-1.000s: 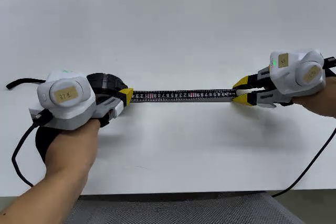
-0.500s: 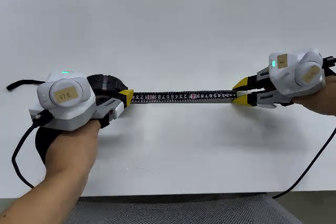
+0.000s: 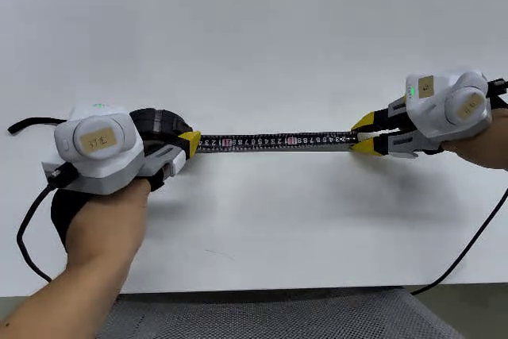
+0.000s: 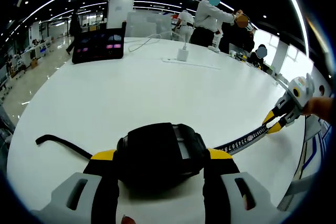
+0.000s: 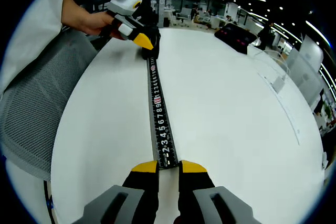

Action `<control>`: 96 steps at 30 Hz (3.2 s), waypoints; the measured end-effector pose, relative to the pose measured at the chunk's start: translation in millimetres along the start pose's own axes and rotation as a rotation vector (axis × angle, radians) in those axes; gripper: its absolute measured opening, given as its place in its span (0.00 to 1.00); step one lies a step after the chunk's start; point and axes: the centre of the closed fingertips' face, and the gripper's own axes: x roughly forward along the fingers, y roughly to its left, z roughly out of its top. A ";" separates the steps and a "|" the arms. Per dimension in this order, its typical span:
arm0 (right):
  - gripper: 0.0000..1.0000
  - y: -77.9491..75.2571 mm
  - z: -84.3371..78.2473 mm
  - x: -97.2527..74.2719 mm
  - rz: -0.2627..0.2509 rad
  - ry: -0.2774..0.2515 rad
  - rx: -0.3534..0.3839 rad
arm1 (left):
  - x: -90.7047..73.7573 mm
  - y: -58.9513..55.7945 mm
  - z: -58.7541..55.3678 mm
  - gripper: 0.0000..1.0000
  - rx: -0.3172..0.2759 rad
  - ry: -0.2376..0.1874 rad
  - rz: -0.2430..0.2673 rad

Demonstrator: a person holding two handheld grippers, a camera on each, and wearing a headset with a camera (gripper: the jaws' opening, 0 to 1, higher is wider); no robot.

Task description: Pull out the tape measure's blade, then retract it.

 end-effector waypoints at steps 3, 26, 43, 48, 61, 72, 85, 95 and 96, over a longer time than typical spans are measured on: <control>0.09 -0.8 -0.4 0.1 -0.001 0.002 0.000 | 0.3 0.6 -0.2 0.60 0.004 0.012 0.002; 0.09 1.0 15.1 8.3 0.015 -0.019 -0.007 | 0.1 -0.6 -1.5 0.59 -0.007 0.019 -0.018; 0.09 1.0 33.0 18.0 0.030 -0.053 -0.012 | -0.6 -2.4 -1.3 0.59 -0.022 0.026 -0.035; 0.09 0.8 37.1 20.5 0.032 -0.062 -0.011 | -0.2 -1.8 -0.7 0.59 -0.028 0.026 -0.038; 0.09 0.5 49.6 28.5 0.044 -0.080 -0.010 | 1.1 0.7 0.6 0.59 -0.035 0.024 -0.043; 0.09 0.6 59.5 35.5 0.048 -0.097 -0.002 | 1.2 3.0 0.3 0.59 -0.044 0.023 -0.046; 0.09 3.6 68.7 41.8 0.050 -0.114 0.000 | 0.7 3.8 -0.9 0.59 -0.050 0.022 -0.049; 0.09 4.8 79.0 49.0 0.055 -0.130 0.002 | 0.1 3.4 -1.2 0.59 -0.057 0.022 -0.051; 0.09 5.0 80.1 49.9 0.056 -0.131 0.001 | 0.1 3.3 -1.2 0.59 -0.057 0.022 -0.052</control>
